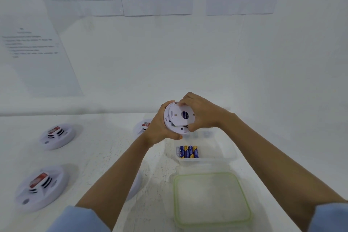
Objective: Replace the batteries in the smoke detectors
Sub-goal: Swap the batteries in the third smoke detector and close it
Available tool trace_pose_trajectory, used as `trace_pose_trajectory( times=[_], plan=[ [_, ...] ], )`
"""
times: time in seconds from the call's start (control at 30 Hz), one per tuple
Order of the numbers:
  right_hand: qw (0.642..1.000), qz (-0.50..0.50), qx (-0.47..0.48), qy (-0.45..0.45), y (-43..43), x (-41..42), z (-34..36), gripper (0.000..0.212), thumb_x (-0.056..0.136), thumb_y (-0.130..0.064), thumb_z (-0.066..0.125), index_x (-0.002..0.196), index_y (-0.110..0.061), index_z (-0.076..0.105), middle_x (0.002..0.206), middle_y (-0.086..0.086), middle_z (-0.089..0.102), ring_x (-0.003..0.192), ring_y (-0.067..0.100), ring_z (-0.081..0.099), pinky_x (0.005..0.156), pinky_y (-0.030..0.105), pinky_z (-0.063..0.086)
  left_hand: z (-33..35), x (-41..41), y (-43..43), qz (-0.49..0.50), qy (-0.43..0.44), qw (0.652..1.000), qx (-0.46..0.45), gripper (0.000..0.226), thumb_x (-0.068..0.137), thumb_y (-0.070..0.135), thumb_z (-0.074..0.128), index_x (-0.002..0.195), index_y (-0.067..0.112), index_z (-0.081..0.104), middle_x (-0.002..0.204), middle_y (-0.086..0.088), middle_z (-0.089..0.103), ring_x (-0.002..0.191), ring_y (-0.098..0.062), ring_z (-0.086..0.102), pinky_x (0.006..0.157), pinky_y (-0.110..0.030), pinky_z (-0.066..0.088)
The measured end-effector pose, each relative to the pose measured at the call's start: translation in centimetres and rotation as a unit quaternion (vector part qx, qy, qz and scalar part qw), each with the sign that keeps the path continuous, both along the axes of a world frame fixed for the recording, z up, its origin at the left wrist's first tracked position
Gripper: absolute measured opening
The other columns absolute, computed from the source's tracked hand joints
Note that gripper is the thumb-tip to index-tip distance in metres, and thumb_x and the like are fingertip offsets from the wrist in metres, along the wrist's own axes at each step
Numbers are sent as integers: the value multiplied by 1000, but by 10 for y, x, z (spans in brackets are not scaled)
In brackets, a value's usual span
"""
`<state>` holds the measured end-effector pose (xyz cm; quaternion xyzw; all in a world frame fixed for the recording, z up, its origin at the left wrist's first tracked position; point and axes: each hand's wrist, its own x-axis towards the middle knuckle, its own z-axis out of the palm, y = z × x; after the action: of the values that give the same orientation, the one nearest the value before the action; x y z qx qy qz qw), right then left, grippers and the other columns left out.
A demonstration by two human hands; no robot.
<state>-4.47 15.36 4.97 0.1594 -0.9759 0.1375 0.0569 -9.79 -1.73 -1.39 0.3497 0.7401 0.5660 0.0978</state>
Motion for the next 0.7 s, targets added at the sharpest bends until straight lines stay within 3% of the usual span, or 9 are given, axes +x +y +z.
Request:
trace_pose_trajectory(
  times=[0.2,0.33,0.43,0.6,0.7],
  plan=[
    [998,-32,-56,-15,-2,19,0,66,63,-15,77,122,-9,47,113,1,44,105,17,45,83,20,39,-6,7,-9,17,-7,999,37,100,44,2,80,129,19,31,123,2,48,109,-6,53,80,-16,50],
    [992,-63,-99,-39,-4,41,-6,65,64,-10,76,122,-11,46,113,-2,44,103,13,43,72,8,34,-9,20,-19,19,-2,999,42,106,37,18,85,128,20,31,123,6,48,110,-3,52,83,-18,50],
    [986,-81,-134,-58,-5,61,-14,65,64,-7,75,122,-13,46,113,-4,43,103,11,42,70,7,35,-13,34,-28,29,-7,999,39,110,37,15,86,132,14,30,122,6,49,110,-7,52,81,-17,51],
    [979,-80,-162,-95,-5,96,-27,65,63,-5,76,121,-15,49,115,-4,46,101,12,45,83,20,40,-18,59,-44,60,-3,997,40,114,35,20,86,135,12,33,122,7,50,110,-1,52,82,-19,52],
    [974,-67,-163,-142,-5,120,-34,69,56,-12,76,121,-15,51,116,-3,49,100,12,48,90,26,44,-16,73,-47,76,-8,996,55,106,40,8,85,133,16,33,124,5,48,111,-1,51,86,-21,51]
  ],
)
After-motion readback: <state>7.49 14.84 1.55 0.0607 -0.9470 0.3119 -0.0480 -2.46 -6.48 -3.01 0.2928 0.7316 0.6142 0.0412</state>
